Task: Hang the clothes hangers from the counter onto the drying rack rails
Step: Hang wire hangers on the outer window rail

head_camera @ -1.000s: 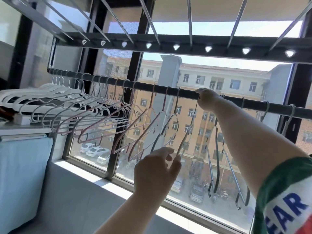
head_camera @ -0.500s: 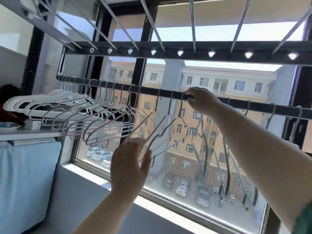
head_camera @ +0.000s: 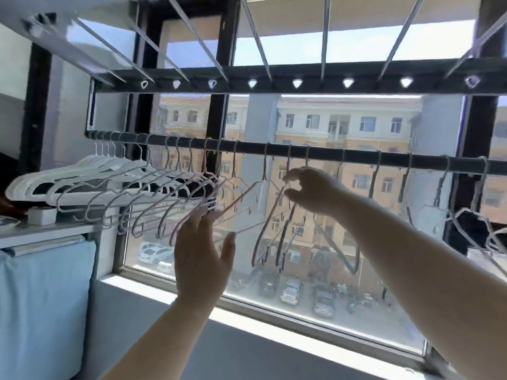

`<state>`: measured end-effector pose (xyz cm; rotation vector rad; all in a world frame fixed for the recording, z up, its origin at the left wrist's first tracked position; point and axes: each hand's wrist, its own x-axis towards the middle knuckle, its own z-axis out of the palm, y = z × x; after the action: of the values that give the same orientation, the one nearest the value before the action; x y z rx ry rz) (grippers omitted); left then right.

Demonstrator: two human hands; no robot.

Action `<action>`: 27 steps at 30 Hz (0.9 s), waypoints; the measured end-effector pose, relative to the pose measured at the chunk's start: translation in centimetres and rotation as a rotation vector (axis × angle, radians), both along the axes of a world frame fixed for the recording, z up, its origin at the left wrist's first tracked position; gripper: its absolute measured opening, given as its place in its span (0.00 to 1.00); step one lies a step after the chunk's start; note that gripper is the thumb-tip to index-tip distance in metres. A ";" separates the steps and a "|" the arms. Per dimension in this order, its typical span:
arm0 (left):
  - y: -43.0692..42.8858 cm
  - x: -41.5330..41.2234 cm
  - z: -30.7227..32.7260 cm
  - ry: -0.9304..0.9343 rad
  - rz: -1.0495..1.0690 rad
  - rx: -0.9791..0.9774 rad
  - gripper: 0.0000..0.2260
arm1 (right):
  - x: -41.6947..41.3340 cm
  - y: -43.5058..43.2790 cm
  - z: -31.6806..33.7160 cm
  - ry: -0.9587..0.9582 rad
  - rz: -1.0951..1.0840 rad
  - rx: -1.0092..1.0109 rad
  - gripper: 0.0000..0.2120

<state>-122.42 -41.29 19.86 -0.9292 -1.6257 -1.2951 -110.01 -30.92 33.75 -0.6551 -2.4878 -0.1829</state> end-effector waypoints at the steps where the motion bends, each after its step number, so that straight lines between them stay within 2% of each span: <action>1: -0.1 -0.3 0.0 -0.045 -0.046 -0.017 0.18 | 0.1 -0.7 -0.6 0.069 0.001 -0.044 0.18; 6: -0.6 -1.1 0.0 -0.277 -0.276 -0.079 0.20 | 0.4 -4.0 -4.9 0.377 -0.028 -0.186 0.23; 11: -1.0 -2.2 -0.1 -0.360 -0.400 -0.045 0.18 | -0.1 -5.4 -9.6 0.496 -0.109 -0.238 0.29; 17: -0.9 -2.9 -0.6 -0.330 -0.465 -0.047 0.14 | -0.6 -5.3 -11.9 0.542 -0.211 -0.313 0.30; 27: -1.2 -2.0 -0.2 -0.286 -0.517 -0.035 0.13 | -2.2 -6.4 -12.6 0.613 -0.184 -0.280 0.25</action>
<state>-124.45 -42.47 19.62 -1.2893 -1.6858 -1.8220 -112.23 -37.35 21.16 -0.8989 -1.8743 0.2697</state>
